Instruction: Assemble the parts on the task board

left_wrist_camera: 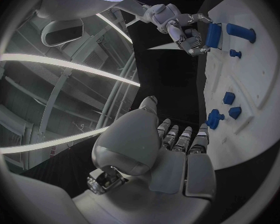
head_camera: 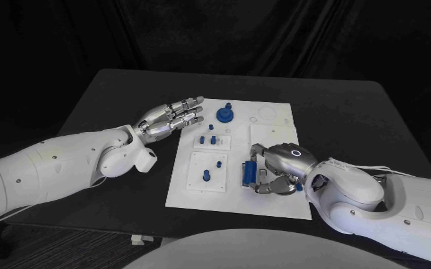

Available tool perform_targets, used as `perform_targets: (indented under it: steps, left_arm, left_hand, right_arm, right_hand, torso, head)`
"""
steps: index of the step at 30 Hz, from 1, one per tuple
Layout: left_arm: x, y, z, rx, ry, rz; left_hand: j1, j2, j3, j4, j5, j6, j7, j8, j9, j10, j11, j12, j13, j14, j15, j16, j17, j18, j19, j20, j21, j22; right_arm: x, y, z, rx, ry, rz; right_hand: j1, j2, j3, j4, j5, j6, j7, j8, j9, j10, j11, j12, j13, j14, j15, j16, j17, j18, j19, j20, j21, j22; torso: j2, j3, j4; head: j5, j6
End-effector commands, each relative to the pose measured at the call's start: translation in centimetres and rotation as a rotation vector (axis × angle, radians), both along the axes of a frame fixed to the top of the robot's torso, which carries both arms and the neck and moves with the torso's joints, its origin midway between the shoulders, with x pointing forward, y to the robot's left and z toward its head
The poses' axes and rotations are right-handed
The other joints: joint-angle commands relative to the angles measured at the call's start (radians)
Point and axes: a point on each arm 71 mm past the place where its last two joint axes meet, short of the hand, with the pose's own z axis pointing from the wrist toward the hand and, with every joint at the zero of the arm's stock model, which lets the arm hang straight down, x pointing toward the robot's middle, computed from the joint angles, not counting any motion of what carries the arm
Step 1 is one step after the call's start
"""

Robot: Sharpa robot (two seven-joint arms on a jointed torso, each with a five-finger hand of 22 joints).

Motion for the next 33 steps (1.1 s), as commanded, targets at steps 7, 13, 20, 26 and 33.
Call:
perform_targets:
  steps: [7,13,20,26,33]
  left_arm:
    - [-0.04,-0.20,-0.08,-0.012,0.008,-0.014]
    - [-0.04,-0.21,-0.12,-0.010,0.011,-0.015]
    - [-0.06,-0.21,-0.15,-0.010,0.013,-0.017]
    - [-0.08,-0.20,-0.17,-0.009,0.016,-0.019]
    - [-0.09,-0.26,-0.18,-0.010,0.017,-0.022]
  left_hand:
    - [-0.004,0.011,0.005,0.003,0.001,-0.003,0.006,0.004,0.001,0.000,0.007,0.005,0.001,-0.001,0.009,0.004,0.001,0.004,0.008,0.005,0.006,0.006]
    - [-0.004,0.011,0.005,0.003,0.001,-0.003,0.006,0.004,0.001,0.000,0.007,0.005,0.001,-0.001,0.009,0.004,0.001,0.004,0.008,0.005,0.006,0.006]
    - [-0.006,0.011,0.005,0.004,0.001,-0.002,0.008,0.004,0.001,0.000,0.007,0.005,0.001,0.002,0.011,0.006,0.003,0.003,0.010,0.005,0.006,0.007]
    - [-0.007,0.011,0.006,0.005,0.001,0.001,0.012,0.005,0.001,0.000,0.006,0.005,0.001,0.004,0.013,0.008,0.003,0.001,0.011,0.005,0.007,0.007]
    - [-0.009,0.011,0.008,0.005,0.001,0.009,0.021,0.007,0.003,0.000,0.001,0.005,0.001,0.005,0.014,0.009,0.004,-0.002,0.012,0.005,0.007,0.006]
  right_arm:
    - [-0.38,0.01,0.10,0.003,0.011,0.011]
    - [-0.38,0.05,-0.06,-0.014,0.022,0.015]
    - [-0.25,0.09,-0.30,-0.034,0.032,0.013]
    - [-0.12,0.11,-0.55,-0.057,0.044,0.008]
    - [-0.04,0.16,-0.72,-0.074,0.052,0.002]
  right_hand:
    - [-0.025,-0.010,0.087,0.012,0.095,0.047,-0.043,-0.015,-0.016,0.104,-0.009,0.005,0.262,0.064,-0.006,0.001,0.039,0.000,0.002,-0.006,0.002,0.171]
    - [-0.029,-0.020,0.107,0.010,0.101,0.026,-0.038,-0.038,-0.034,0.104,-0.007,0.005,0.262,0.064,-0.004,0.000,0.036,0.000,0.000,-0.006,-0.002,0.170]
    - [-0.030,-0.032,0.127,0.009,0.012,-0.046,-0.023,-0.094,-0.083,0.104,0.005,0.005,0.262,0.062,0.005,-0.003,0.030,0.003,-0.006,0.001,-0.019,0.166]
    - [-0.036,-0.030,0.123,0.009,-0.096,-0.084,-0.011,-0.117,-0.120,0.104,0.017,0.005,0.262,0.060,0.015,-0.008,0.021,0.005,-0.011,0.010,-0.032,0.162]
    - [-0.037,-0.025,0.112,0.009,-0.176,-0.099,-0.004,-0.131,-0.153,0.104,0.022,0.005,0.262,0.059,0.020,-0.012,0.014,0.007,-0.013,0.015,-0.041,0.160]
  torso:
    - [0.000,-0.0004,0.0000]
    - [0.000,-0.0004,-0.0009]
    - [0.000,0.0000,-0.0002]
    - [0.001,-0.0003,0.0004]
    - [0.000,-0.0003,0.0004]
  head:
    - [-0.002,0.000]
    - [0.000,0.000]
    - [0.001,0.000]
    - [0.000,0.000]
    - [0.001,0.000]
